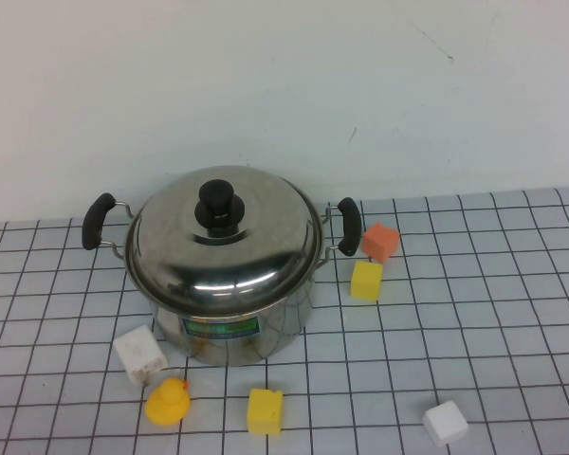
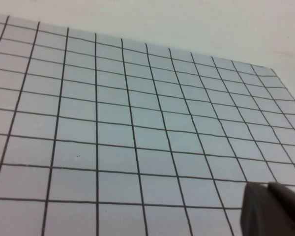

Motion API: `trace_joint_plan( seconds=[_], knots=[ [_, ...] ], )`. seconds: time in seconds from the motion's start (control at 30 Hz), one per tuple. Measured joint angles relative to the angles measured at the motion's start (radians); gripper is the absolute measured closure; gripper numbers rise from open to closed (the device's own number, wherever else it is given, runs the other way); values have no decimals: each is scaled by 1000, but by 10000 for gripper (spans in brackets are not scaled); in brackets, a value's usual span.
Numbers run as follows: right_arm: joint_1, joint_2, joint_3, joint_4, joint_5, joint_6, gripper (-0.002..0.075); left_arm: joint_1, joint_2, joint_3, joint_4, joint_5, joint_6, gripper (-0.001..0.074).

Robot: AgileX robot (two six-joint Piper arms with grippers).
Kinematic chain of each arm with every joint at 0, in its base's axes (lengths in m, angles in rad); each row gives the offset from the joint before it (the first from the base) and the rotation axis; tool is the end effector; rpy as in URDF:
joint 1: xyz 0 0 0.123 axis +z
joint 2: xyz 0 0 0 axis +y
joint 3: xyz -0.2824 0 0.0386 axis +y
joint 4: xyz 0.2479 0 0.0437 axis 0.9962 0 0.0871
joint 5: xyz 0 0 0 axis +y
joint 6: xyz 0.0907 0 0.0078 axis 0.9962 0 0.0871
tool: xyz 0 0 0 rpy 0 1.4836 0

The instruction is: Cover the pot

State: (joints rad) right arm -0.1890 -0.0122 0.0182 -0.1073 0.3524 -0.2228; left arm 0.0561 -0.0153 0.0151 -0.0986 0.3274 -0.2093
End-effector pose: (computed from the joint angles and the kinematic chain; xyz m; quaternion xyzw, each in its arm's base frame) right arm 0.0514 -0.0133 0.1760 -0.0423 0.7945 -0.1678 0.5822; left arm 0.0534 0.0001 0.1794 -0.1306 0.7752 -0.0883 0.6117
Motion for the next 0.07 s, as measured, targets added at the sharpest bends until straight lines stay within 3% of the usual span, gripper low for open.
trace_joint_plan(
  seconds=[0.07],
  knots=[
    [0, 0, 0, 0, 0, -2, 728, 0, 0, 0, 0, 0, 0, 738]
  ],
)
